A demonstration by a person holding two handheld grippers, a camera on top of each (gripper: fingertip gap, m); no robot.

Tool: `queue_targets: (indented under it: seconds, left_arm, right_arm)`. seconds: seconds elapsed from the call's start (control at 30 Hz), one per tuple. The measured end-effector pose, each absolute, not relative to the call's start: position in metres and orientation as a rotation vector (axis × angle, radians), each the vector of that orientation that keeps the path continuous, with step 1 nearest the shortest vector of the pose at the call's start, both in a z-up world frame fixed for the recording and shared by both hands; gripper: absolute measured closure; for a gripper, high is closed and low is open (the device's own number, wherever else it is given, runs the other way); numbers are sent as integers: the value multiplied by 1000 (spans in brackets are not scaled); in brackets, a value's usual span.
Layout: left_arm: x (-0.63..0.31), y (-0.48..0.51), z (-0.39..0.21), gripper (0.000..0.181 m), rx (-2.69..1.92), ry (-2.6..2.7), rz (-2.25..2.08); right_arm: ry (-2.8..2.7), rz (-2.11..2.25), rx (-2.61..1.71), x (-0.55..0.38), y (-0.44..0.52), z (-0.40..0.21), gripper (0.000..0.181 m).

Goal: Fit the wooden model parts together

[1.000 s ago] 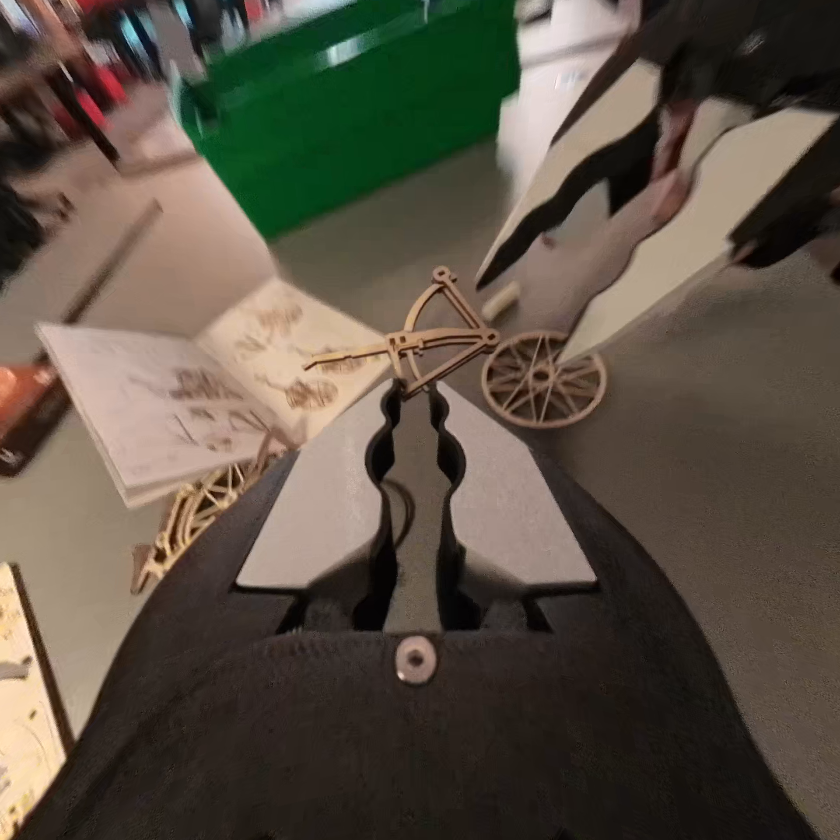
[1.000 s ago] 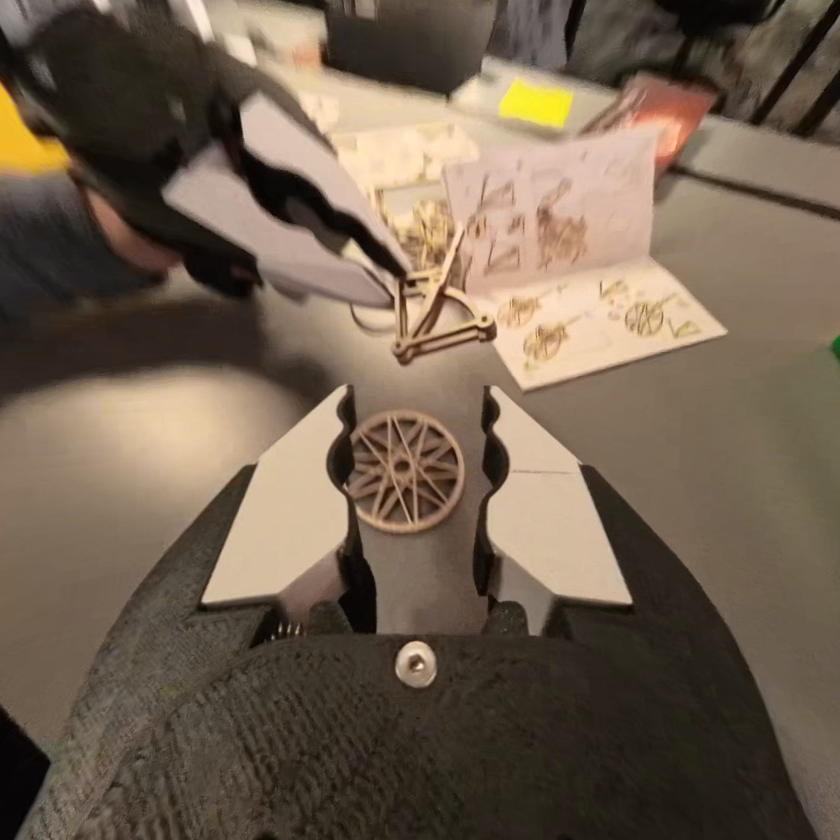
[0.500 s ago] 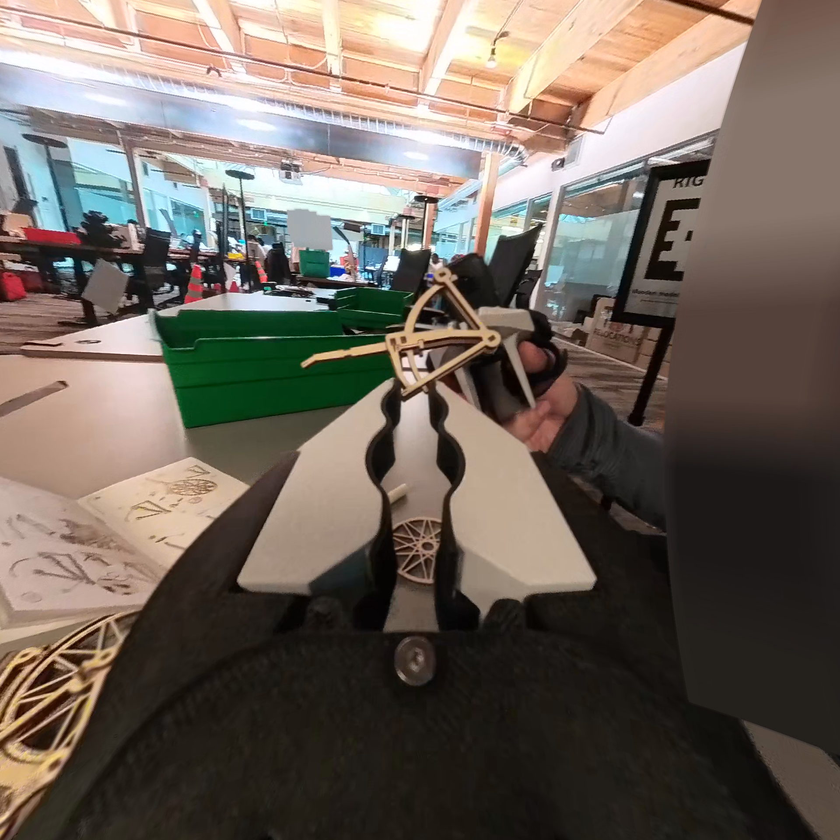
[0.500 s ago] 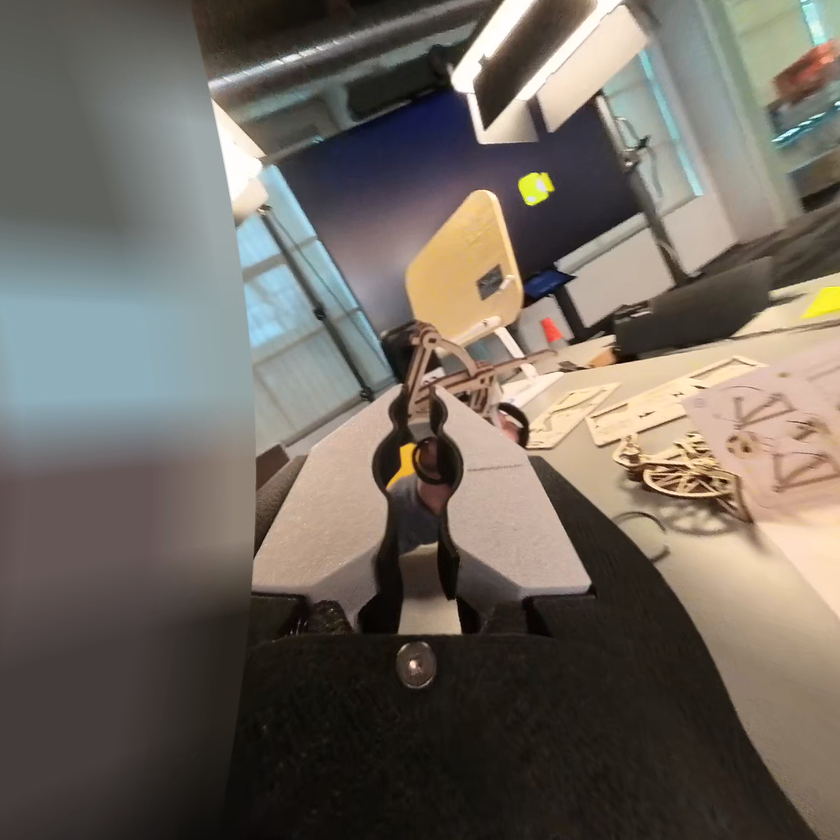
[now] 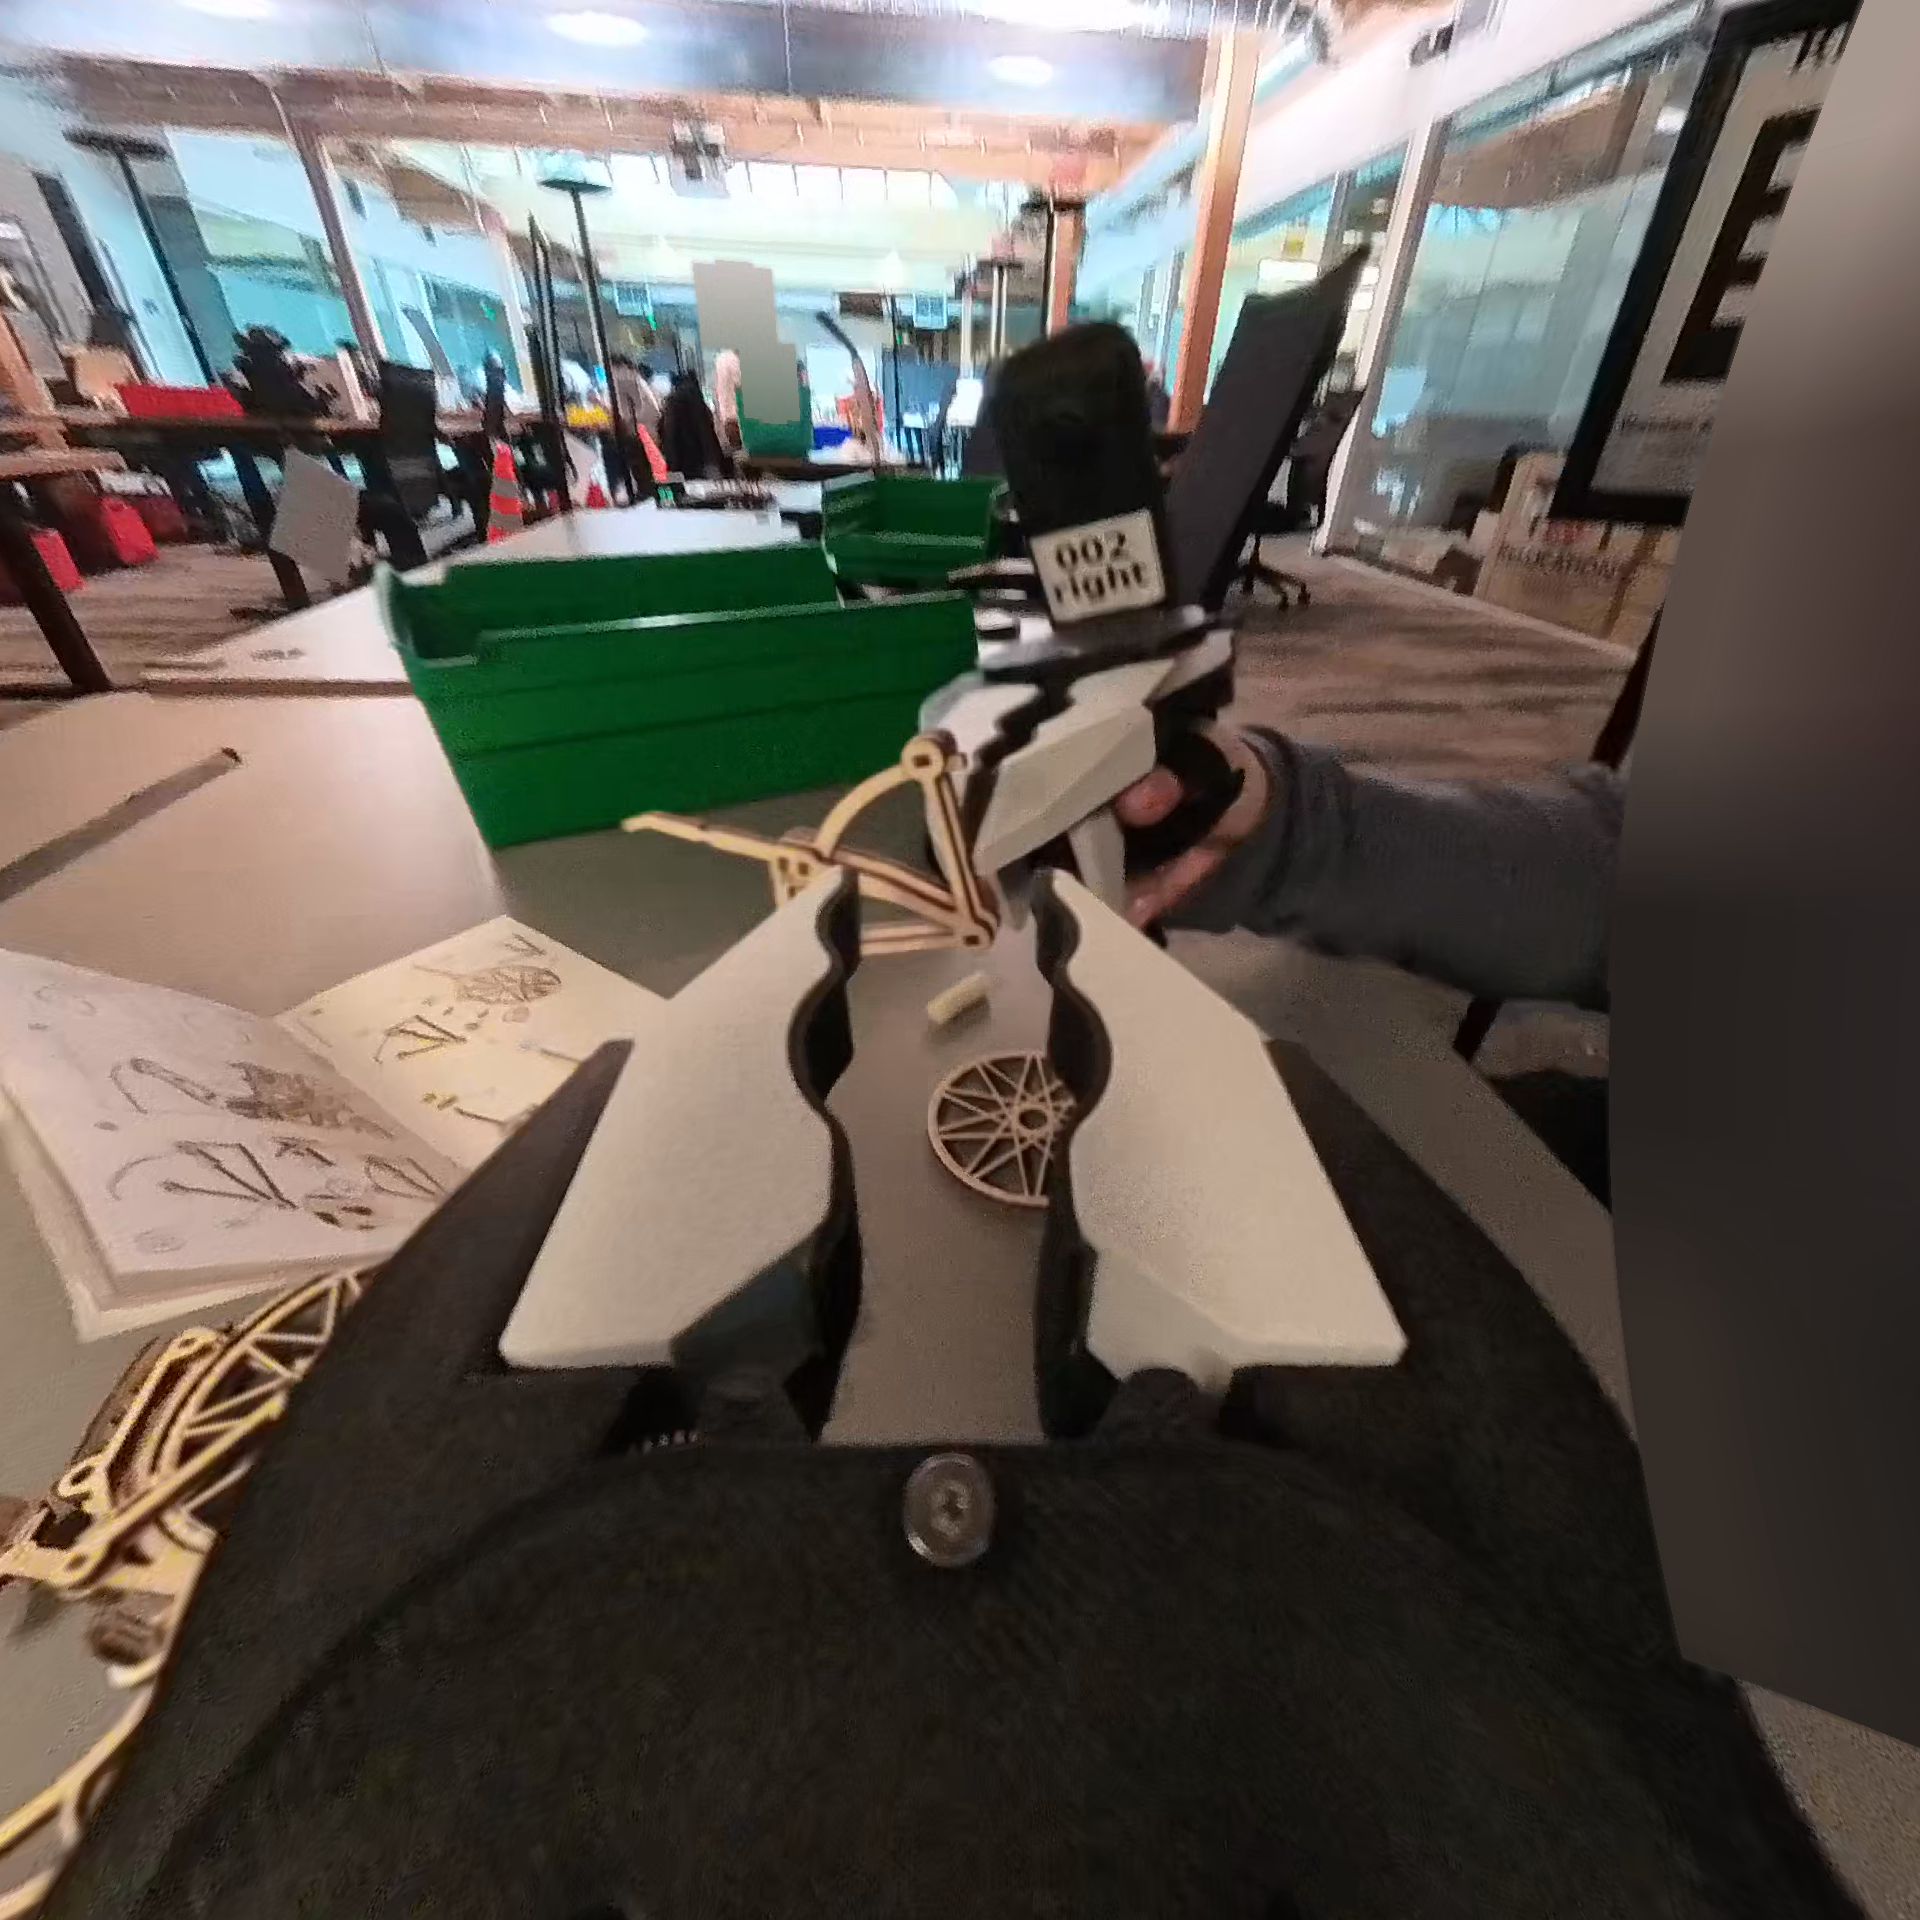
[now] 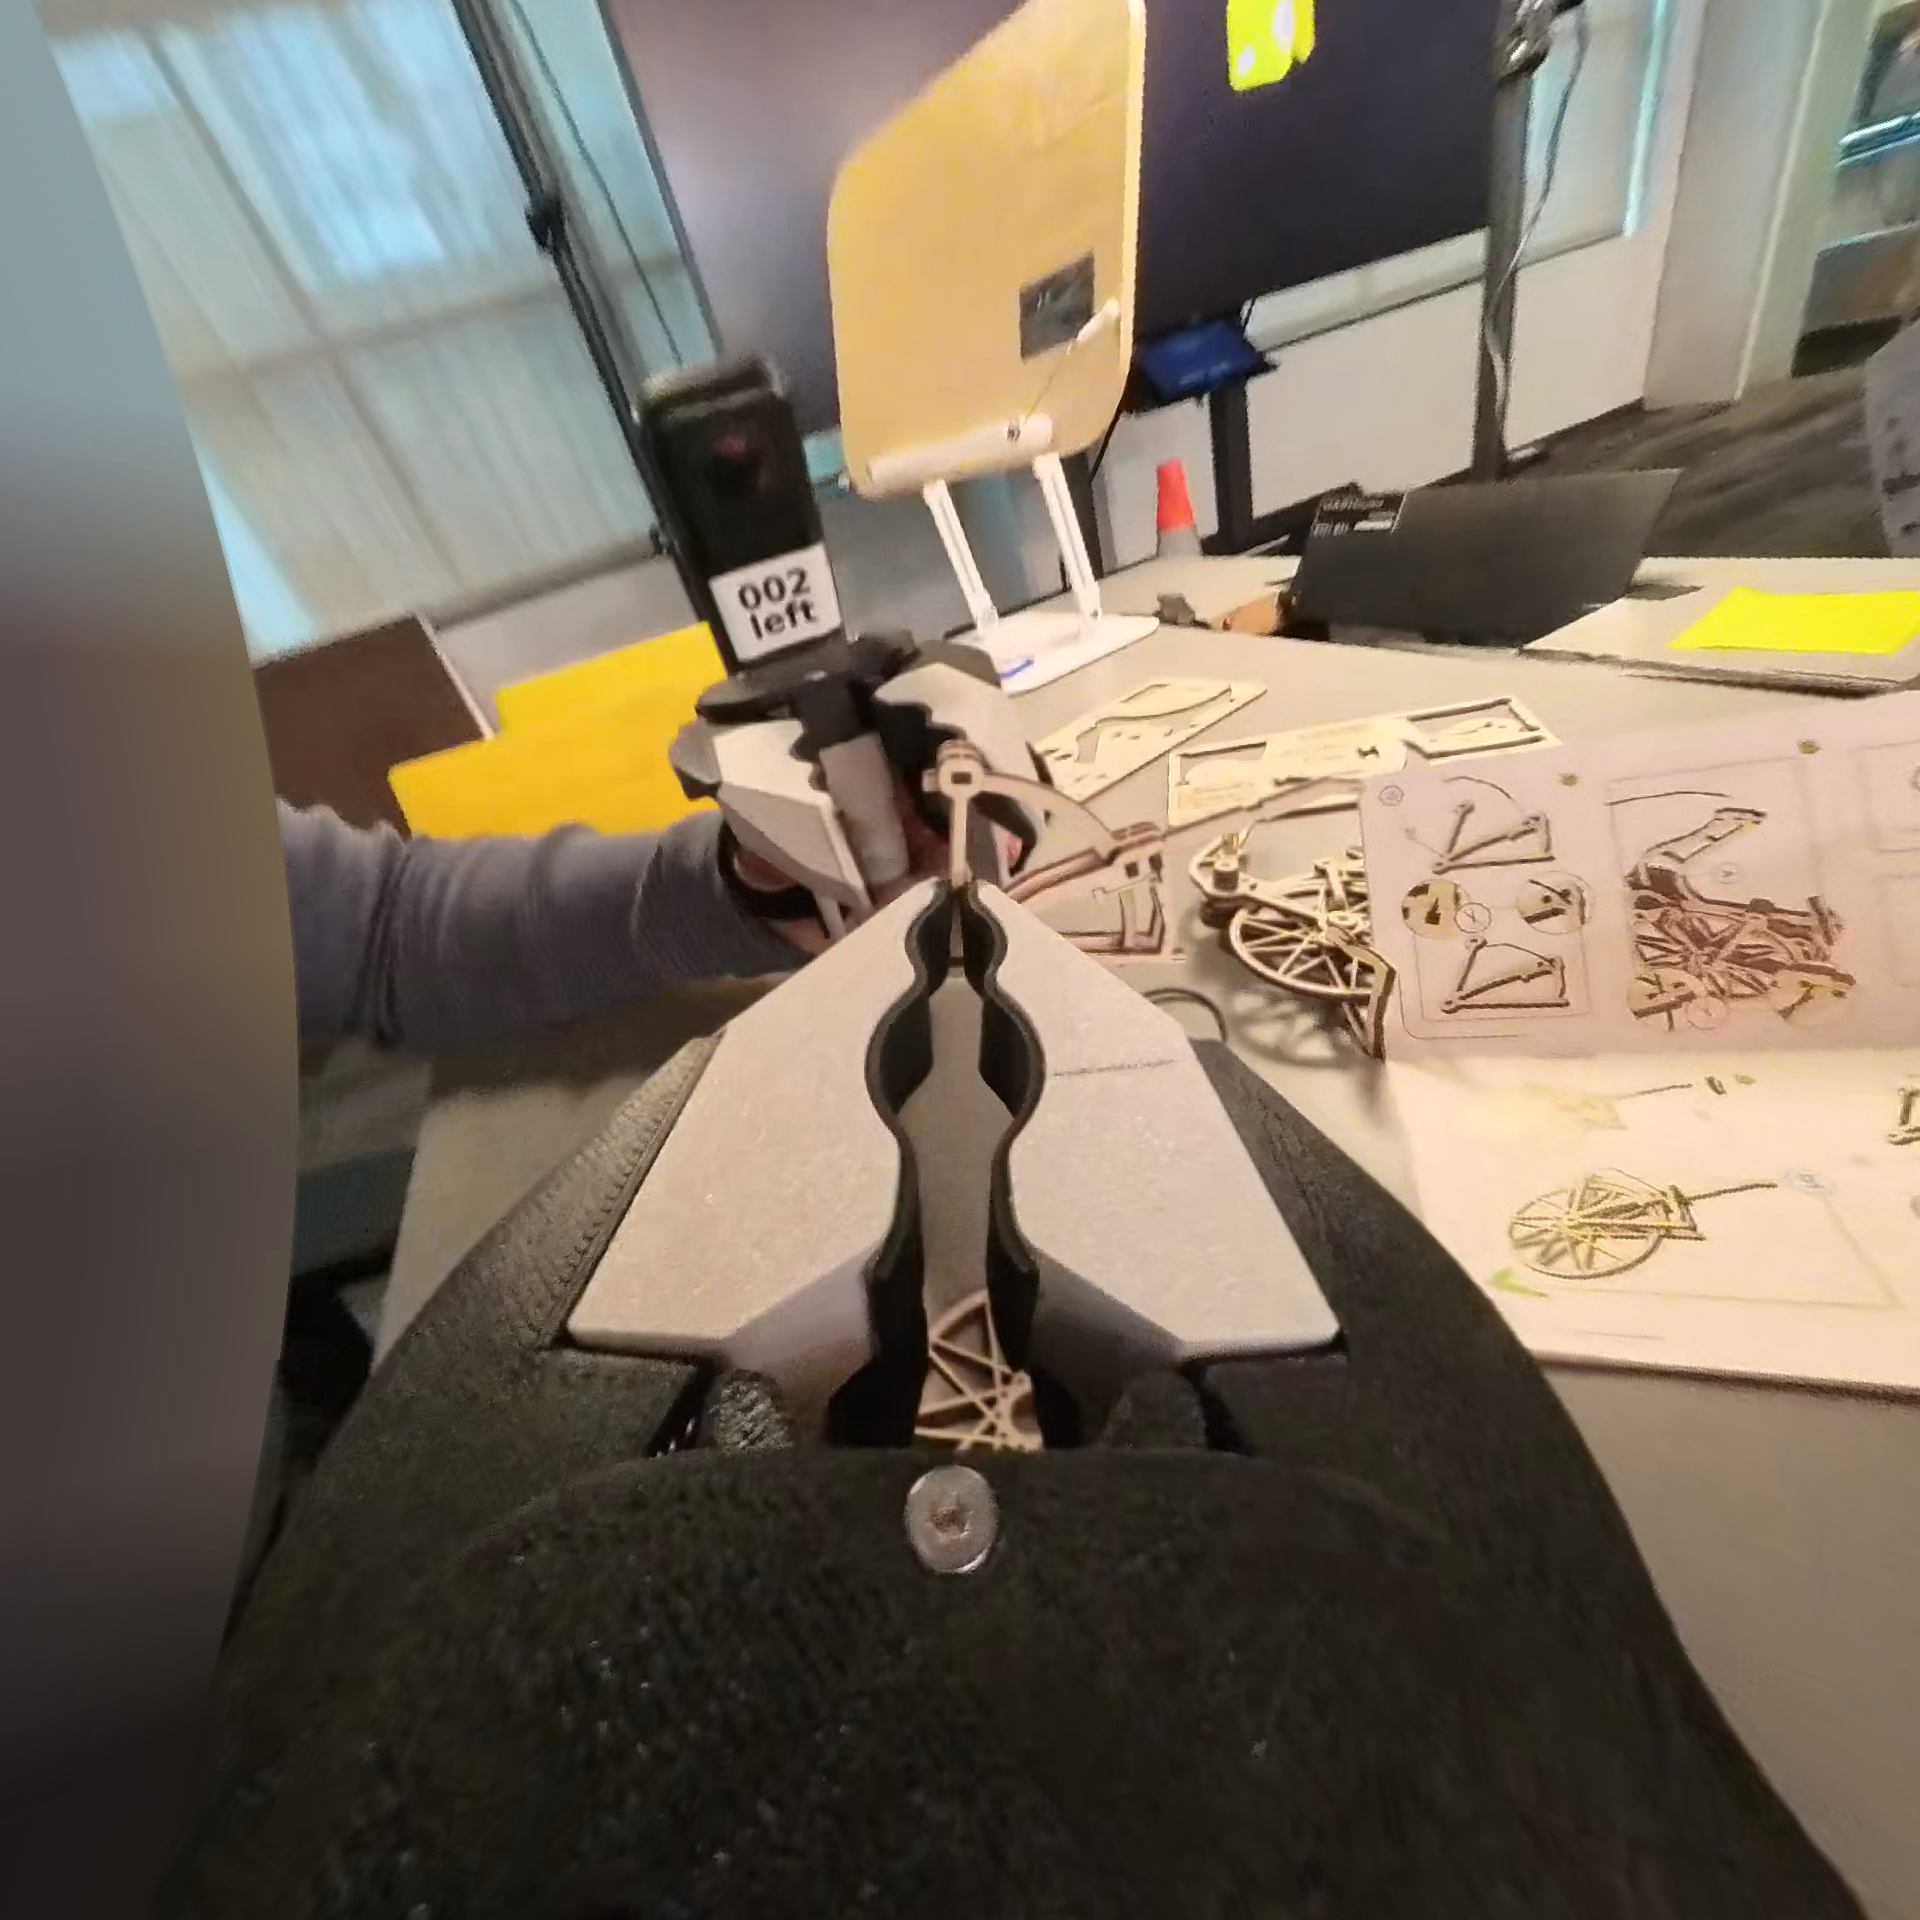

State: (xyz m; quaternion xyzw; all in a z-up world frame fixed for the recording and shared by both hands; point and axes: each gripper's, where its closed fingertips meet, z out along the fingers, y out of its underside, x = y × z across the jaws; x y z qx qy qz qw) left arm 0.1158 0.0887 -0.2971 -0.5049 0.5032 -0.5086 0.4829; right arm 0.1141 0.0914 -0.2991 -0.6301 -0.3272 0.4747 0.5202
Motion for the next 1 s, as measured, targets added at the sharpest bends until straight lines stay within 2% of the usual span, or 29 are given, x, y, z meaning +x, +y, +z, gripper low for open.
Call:
queue_targets:
  seconds: [0.2, 0.33, 0.57, 0.6, 1.0]
  left_arm:
    - [121, 86, -314, 172, -1314, 1277, -1329]
    - [119, 87, -322, 180, -1349, 1309, -1370]
    - [120, 86, -326, 180, -1359, 1341, -1358]
    - [120, 87, -326, 180, -1365, 1340, -1351]
    - [119, 79, -338, 180, -1428, 1452, -1310]
  right_arm:
    - [-883, 1174, -1528, 109, 93, -313, 181]
    - [-889, 1164, -1528, 110, 94, -317, 181]
    - [-907, 1162, -1525, 110, 92, -322, 181]
    - [-913, 1171, -1526, 110, 91, -322, 176]
    - [-1038, 1123, -1588, 111, 84, -337, 181]
